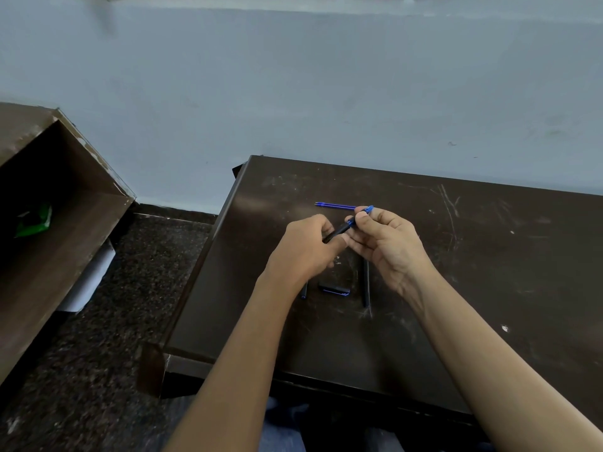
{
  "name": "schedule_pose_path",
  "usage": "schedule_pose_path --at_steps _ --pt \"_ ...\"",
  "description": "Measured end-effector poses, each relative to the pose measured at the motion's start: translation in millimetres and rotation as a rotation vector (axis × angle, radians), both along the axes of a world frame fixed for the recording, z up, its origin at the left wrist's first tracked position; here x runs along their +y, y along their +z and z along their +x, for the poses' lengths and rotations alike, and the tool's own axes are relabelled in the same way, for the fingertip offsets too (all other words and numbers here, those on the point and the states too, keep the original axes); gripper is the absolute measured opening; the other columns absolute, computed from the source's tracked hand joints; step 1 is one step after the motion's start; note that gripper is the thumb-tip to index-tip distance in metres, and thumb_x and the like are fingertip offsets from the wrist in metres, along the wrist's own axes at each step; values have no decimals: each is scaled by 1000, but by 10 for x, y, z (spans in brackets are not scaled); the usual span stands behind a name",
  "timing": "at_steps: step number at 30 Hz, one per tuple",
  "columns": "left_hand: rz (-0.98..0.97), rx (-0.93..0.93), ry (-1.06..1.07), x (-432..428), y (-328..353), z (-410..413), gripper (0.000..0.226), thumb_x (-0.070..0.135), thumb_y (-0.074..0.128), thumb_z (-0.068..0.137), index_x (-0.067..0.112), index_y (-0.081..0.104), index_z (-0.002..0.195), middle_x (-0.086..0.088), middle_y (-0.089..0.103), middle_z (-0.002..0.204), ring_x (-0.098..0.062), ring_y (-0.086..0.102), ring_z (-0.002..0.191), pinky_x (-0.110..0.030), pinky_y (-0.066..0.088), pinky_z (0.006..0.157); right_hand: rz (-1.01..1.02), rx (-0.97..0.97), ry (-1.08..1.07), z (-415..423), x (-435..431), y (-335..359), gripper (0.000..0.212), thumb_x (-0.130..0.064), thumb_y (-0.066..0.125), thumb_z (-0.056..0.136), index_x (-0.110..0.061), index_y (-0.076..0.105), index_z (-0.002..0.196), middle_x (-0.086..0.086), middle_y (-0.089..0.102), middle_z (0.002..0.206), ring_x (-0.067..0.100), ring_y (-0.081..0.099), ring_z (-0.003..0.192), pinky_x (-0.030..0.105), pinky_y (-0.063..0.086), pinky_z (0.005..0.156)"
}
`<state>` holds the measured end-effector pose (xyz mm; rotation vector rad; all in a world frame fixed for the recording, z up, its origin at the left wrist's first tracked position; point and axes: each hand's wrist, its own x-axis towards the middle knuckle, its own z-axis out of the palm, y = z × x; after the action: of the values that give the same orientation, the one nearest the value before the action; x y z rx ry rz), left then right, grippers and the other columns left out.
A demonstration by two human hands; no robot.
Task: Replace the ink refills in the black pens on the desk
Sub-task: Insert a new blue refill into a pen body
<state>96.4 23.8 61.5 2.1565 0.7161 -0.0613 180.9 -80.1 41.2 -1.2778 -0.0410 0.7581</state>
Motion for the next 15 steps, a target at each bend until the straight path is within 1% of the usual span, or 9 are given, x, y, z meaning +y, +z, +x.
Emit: schedule_pose_path --at_steps 2,4,6,7,9,10,12,13,15 --pt "-17 16 9 -7 -9 28 24 37 44 97 18 56 90 -2 69 89 -5 59 68 -17 42 59 -2 11 -2 -6 2 2 7 -7 56 93 -4 62 94 8 68 86 9 69 65 26 59 71" --pt "-29 13 14 -5 -4 39 29 30 37 100 15 59 90 -3 69 91 -5 57 69 -17 42 63 -11 14 -5 -9 0 1 7 -6 56 93 -4 62 95 7 68 86 10 70 63 28 59 75" --pt "-19 1 -3 4 -5 36 24 22 39 99 15 60 89 -4 69 94 -9 61 75 -19 45 69 -24 2 -2 -13 2 0 7 -6 56 93 -4 62 95 7 69 86 9 69 61 29 59 76" --pt "4 -10 -8 10 -7 28 19 20 43 97 16 59 88 -4 69 94 -11 63 79 -18 45 69 -27 -3 -1 -15 4 0 7 -7 56 92 -4 62 95 7 69 86 9 69 62 29 59 77" --pt "46 -37 2 18 -17 8 6 22 53 93 18 56 90 -4 68 93 -12 62 81 -14 41 61 -21 -1 -3 -16 9 3 9 -7 56 92 -4 62 98 8 69 87 10 70 66 31 59 80" --pt "53 -53 12 18 -26 4 6 24 56 92 18 55 91 -4 68 93 -12 62 81 -14 40 60 -16 0 -4 -15 12 7 9 -6 57 92 -3 62 99 9 69 87 11 70 67 32 59 80" --pt "33 -80 51 9 -33 9 16 32 55 92 16 53 94 -4 68 92 -15 64 83 -17 42 61 -8 -7 -2 -17 20 22 9 -6 57 92 -2 62 98 9 69 87 10 70 66 29 59 75" --pt "18 -85 75 5 -39 23 19 34 51 94 15 54 95 -5 69 93 -15 65 84 -19 44 63 -3 -10 -1 -23 22 28 9 -6 56 92 -2 62 99 10 69 87 10 70 66 27 59 74" --pt "8 -59 91 4 -55 57 26 33 39 99 14 56 92 -8 71 95 -17 68 84 -24 48 70 -5 -17 2 -33 25 35 12 -6 56 93 -1 61 102 10 69 89 10 70 65 27 60 75"
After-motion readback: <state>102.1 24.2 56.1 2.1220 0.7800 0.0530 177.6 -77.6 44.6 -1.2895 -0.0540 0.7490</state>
